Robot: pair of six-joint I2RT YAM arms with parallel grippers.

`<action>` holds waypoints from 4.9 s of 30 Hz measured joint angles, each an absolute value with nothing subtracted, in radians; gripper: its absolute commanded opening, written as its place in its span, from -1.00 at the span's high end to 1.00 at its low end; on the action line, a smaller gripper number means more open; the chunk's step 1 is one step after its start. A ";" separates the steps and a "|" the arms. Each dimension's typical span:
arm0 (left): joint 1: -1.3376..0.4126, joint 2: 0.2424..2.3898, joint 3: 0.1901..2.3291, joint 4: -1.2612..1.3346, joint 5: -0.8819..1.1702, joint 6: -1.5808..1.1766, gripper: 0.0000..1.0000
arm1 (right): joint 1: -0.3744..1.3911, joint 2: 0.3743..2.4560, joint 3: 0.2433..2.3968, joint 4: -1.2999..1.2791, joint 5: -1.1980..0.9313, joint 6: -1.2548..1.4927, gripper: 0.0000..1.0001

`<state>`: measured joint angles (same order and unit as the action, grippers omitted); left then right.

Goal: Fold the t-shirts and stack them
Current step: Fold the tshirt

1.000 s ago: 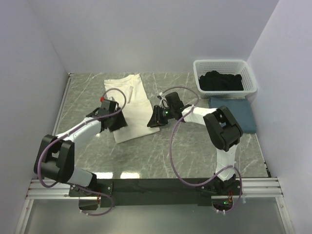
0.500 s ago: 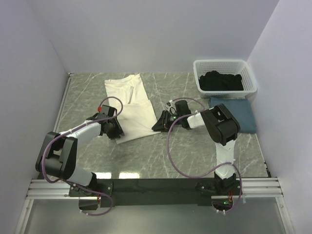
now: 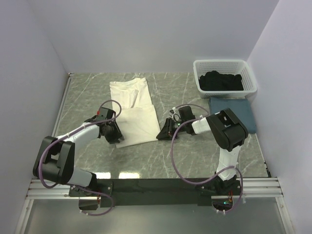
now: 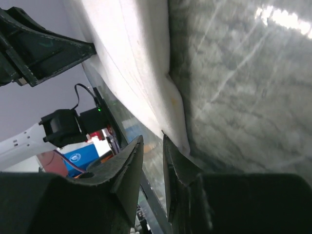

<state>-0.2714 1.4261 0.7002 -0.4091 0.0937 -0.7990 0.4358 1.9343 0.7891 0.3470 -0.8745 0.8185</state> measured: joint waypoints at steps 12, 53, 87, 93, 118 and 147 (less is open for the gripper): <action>-0.271 1.386 0.690 -0.514 0.094 -0.773 0.17 | 0.436 1.954 1.033 0.266 -0.809 0.750 0.38; -0.180 1.793 1.088 -0.298 -0.021 -0.710 -0.06 | 0.398 2.289 1.426 0.224 -0.722 0.817 0.35; -0.393 1.268 0.707 -0.657 -0.133 -0.831 -0.62 | 0.556 1.708 1.053 -0.316 -0.293 0.526 -0.32; -0.397 1.286 0.694 -0.638 -0.148 -0.864 -0.55 | 0.679 1.709 1.043 -0.377 -0.196 0.542 -0.36; -0.462 1.434 0.741 -0.597 -0.172 -0.875 0.54 | 0.779 1.798 1.179 -0.537 0.024 0.623 -0.29; -0.464 1.435 0.742 -0.581 -0.150 -0.859 0.99 | 0.812 1.898 1.256 -0.629 0.048 0.636 0.07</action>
